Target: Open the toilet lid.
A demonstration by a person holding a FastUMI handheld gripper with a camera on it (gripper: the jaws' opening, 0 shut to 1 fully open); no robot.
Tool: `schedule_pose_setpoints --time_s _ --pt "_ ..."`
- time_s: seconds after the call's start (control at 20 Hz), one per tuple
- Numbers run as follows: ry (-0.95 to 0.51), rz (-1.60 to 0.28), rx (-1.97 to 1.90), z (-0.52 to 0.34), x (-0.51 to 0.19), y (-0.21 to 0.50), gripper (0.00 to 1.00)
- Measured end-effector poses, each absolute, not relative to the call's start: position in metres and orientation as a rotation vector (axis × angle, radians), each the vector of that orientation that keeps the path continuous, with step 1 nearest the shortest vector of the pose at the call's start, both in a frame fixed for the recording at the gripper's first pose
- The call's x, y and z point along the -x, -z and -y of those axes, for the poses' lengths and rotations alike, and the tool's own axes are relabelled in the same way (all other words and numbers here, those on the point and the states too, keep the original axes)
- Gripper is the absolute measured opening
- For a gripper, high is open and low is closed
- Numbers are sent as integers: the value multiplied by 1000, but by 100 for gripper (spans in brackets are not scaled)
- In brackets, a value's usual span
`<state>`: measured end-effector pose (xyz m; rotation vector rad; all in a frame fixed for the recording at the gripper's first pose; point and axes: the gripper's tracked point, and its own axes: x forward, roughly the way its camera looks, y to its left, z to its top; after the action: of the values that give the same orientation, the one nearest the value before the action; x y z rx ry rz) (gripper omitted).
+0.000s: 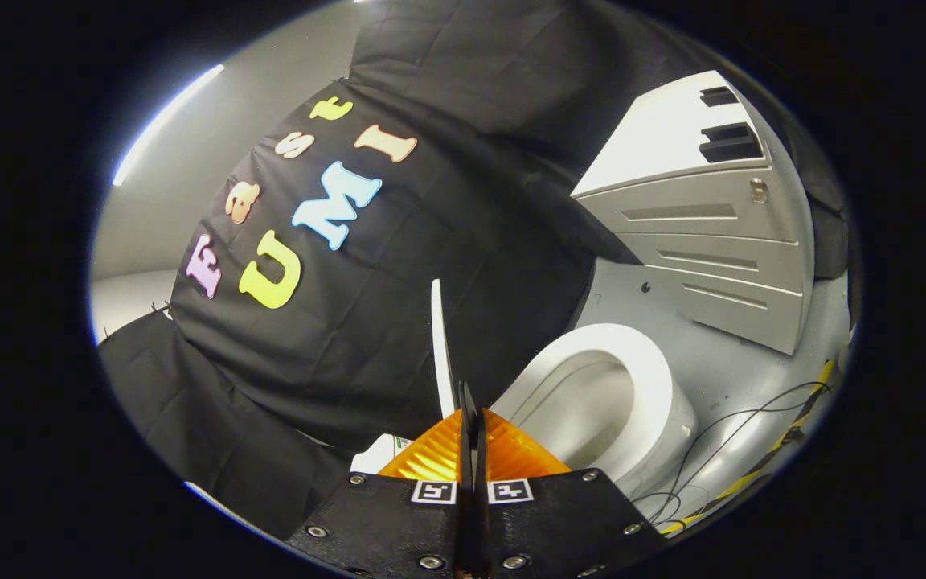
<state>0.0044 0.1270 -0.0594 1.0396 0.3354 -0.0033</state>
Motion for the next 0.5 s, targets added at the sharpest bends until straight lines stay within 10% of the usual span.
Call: schedule_pose_setpoints --time_s 0.5 --pt "-18 -298 -959 -152 -1 26 0"
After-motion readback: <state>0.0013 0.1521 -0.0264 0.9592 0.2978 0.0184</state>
